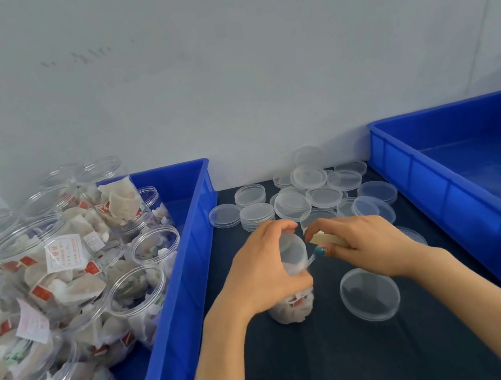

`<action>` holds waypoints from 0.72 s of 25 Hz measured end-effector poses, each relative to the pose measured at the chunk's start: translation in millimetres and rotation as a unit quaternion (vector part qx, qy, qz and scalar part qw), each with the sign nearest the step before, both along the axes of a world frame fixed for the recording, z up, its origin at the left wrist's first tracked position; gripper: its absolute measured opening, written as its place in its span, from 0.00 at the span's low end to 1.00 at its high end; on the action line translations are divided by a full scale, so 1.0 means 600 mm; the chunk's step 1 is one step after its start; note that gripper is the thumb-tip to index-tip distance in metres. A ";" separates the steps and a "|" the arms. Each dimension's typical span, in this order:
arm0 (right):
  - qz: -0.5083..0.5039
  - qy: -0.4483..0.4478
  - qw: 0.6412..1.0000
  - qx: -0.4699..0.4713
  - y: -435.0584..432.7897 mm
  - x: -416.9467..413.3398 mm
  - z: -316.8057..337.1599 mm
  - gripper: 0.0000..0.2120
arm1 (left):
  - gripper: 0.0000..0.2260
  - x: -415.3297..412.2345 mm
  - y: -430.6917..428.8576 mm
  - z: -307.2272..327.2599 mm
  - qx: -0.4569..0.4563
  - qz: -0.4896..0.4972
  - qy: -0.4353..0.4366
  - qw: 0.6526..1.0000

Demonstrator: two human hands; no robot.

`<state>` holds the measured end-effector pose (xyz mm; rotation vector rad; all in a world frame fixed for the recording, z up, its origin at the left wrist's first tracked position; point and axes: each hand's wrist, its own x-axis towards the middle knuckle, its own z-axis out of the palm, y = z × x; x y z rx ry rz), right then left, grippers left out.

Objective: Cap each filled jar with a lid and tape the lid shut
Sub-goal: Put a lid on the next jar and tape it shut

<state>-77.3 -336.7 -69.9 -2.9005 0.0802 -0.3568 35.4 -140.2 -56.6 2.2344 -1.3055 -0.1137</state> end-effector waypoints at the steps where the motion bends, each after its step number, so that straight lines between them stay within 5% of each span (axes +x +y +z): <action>1: -0.003 -0.006 1.000 -0.012 0.001 0.003 -0.002 0.11 | 0.34 0.003 0.000 0.002 -0.002 -0.018 0.014 1.000; 13: 0.003 0.016 0.998 0.054 0.008 0.016 0.004 0.17 | 0.23 0.021 -0.023 0.007 -0.064 -0.069 0.007 0.996; 18: 0.010 0.021 0.999 -0.025 0.010 0.006 0.000 0.18 | 0.23 0.014 -0.028 0.012 -0.021 -0.072 -0.090 0.993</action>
